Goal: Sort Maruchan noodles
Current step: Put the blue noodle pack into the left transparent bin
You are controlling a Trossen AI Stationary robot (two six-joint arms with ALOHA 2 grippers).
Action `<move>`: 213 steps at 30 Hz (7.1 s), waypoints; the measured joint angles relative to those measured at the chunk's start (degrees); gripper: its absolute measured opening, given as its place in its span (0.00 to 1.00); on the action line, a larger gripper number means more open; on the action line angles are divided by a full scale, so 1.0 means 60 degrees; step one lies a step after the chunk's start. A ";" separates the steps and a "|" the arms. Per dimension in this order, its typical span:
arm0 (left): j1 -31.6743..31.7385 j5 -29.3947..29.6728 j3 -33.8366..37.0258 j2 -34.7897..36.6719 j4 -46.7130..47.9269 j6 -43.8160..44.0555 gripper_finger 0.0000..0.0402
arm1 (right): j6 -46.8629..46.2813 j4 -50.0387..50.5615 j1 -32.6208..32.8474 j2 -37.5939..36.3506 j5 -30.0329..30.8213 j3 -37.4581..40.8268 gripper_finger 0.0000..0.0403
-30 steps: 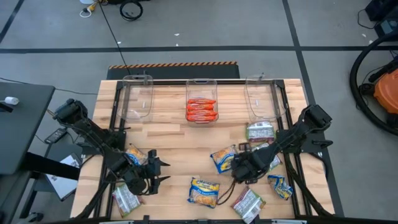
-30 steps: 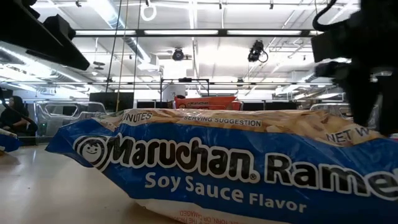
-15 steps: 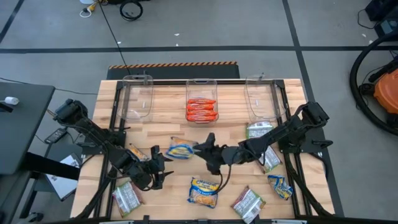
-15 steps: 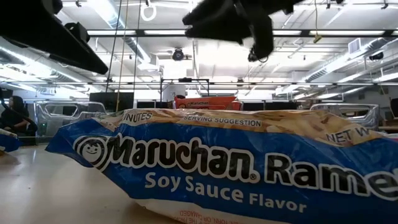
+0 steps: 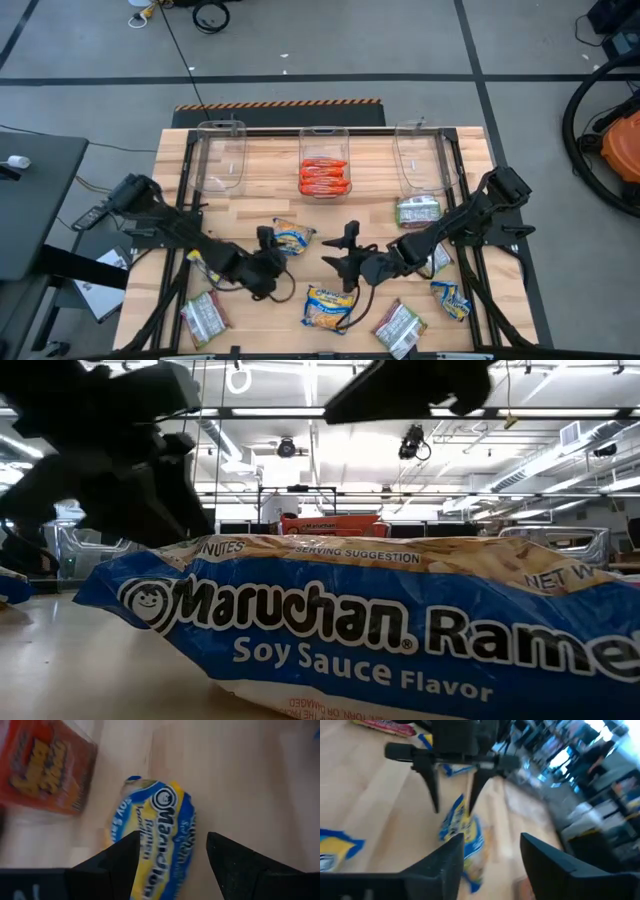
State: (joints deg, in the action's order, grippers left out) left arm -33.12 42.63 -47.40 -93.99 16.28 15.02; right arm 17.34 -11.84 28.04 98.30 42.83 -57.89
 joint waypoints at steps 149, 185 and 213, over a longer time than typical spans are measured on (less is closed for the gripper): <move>1.3846 -0.0731 0.1574 0.4668 -0.2599 0.7666 0.42 | -0.7453 0.5694 0.1579 -0.2222 -0.3840 0.0025 0.59; 0.1293 -0.5553 0.0840 -0.1722 -0.6778 0.8525 0.65 | -0.6220 0.4299 0.1308 -0.2193 -0.4160 0.1126 0.59; 0.1774 -0.7311 -0.1000 -0.3061 -0.6422 0.6801 0.03 | -0.5324 0.4521 0.1313 -0.2186 -0.4168 0.1129 0.59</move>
State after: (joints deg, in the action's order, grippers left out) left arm -22.48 -1.24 -53.40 -112.36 -22.25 55.83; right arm -14.60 15.29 35.92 85.19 17.82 -51.11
